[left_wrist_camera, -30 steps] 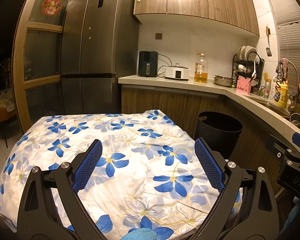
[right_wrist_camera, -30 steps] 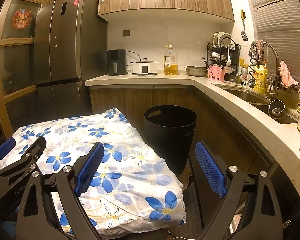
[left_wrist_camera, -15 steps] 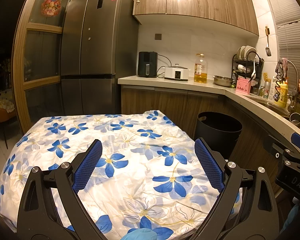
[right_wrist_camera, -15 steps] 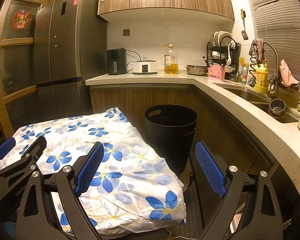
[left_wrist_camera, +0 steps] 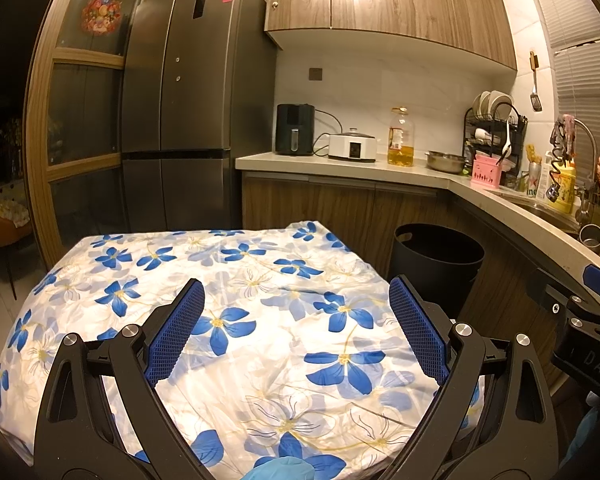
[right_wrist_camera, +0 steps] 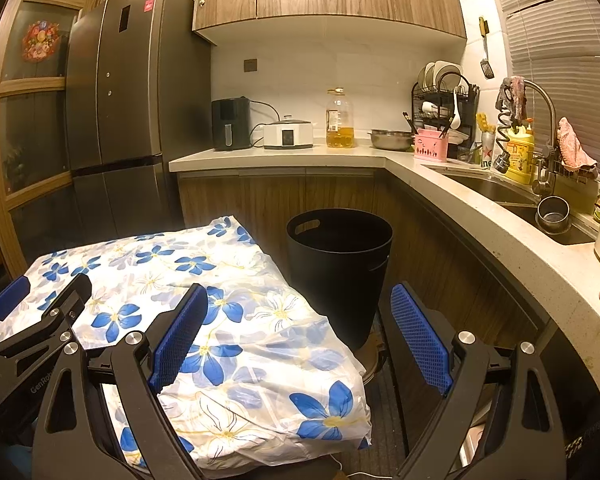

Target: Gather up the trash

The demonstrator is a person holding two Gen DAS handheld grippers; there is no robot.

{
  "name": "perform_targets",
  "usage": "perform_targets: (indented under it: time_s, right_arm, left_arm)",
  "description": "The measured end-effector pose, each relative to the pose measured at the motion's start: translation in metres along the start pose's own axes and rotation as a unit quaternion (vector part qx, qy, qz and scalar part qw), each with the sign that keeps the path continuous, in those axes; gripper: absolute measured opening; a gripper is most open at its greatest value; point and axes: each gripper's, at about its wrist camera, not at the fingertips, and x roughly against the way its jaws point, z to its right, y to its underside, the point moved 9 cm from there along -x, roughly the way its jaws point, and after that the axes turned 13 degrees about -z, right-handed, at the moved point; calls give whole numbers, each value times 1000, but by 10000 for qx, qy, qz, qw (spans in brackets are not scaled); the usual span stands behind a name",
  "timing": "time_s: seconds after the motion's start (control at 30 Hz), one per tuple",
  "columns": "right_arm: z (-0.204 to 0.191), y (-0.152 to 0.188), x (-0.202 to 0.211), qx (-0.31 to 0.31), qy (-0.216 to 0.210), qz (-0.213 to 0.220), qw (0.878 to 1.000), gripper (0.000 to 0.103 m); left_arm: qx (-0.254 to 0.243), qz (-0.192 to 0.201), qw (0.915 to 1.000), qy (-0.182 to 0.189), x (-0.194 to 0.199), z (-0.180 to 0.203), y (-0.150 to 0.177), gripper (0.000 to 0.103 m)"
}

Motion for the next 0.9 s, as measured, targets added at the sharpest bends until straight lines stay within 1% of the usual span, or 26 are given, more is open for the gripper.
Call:
perform_targets:
  time_s: [0.9]
  right_arm:
    - [10, -4, 4, -68, 12, 24, 10000, 90]
  left_arm:
    - [-35, 17, 10000, -3, 3, 5, -4, 92]
